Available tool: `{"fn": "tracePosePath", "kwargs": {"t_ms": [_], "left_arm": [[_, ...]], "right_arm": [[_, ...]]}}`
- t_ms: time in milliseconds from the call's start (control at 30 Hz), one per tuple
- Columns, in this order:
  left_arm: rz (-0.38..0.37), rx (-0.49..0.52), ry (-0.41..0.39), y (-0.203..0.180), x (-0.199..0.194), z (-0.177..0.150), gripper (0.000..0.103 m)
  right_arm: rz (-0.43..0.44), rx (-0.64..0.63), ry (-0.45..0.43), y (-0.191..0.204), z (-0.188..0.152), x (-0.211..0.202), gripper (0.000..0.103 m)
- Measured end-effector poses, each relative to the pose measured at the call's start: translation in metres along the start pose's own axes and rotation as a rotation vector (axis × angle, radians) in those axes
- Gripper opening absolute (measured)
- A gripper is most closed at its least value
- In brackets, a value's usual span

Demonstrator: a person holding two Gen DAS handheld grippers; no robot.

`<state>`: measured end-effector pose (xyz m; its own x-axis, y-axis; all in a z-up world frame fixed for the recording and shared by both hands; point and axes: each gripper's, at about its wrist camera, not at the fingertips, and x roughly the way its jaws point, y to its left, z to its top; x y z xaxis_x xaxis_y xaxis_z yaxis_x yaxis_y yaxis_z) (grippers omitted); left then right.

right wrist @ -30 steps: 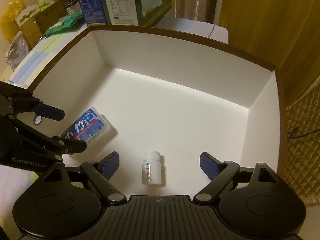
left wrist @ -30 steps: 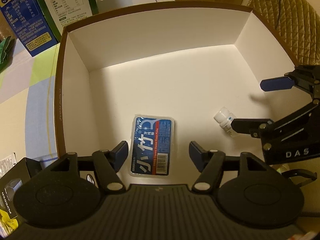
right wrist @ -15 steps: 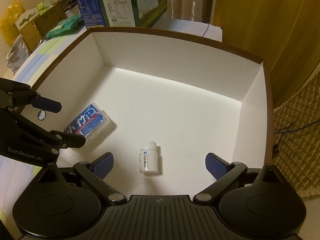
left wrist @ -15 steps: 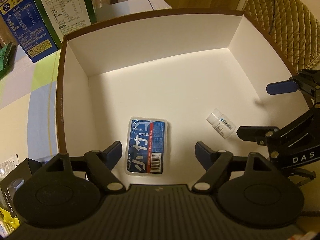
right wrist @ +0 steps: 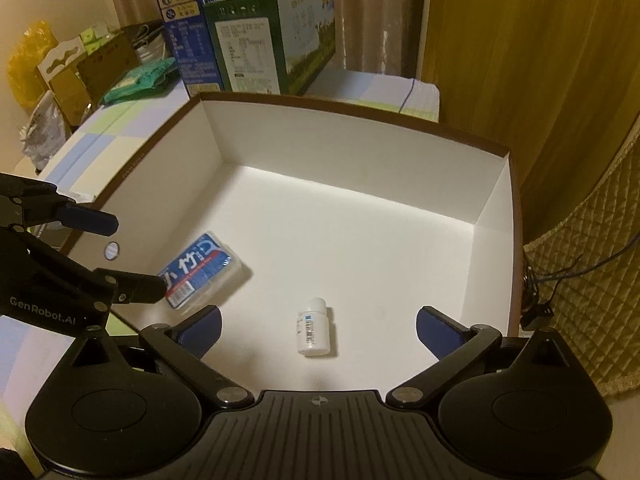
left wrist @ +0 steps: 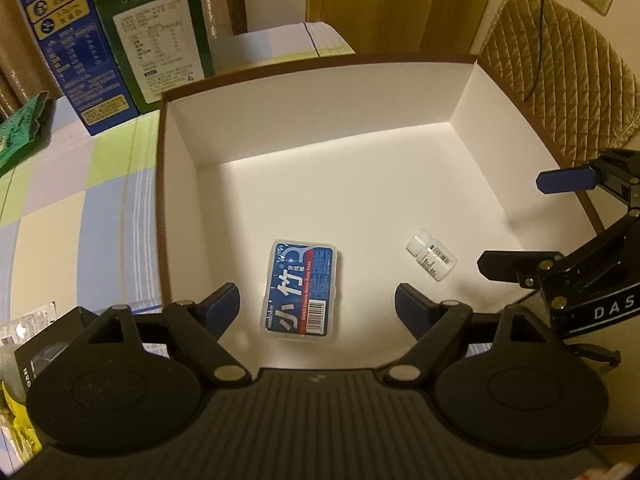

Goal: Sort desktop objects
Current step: 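Open both tools to release the bottle and toothpick box inside the box, then withdraw both tools from the box back toward the remaining objects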

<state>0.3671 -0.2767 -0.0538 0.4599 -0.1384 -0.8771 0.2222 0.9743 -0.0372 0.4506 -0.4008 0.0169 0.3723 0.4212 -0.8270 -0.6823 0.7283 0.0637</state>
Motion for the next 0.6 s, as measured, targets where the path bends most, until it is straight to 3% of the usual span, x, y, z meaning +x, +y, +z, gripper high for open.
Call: {"fn": "tracePosePath", "kwargs": {"t_ms": [600], "left_arm": [[-0.015, -0.008, -0.077, 0.012, -0.054, -0.041, 0.083]], "right_arm": [[-0.01, 0.015, -0.076, 0.042, -0.008, -0.037, 0.101]]}}
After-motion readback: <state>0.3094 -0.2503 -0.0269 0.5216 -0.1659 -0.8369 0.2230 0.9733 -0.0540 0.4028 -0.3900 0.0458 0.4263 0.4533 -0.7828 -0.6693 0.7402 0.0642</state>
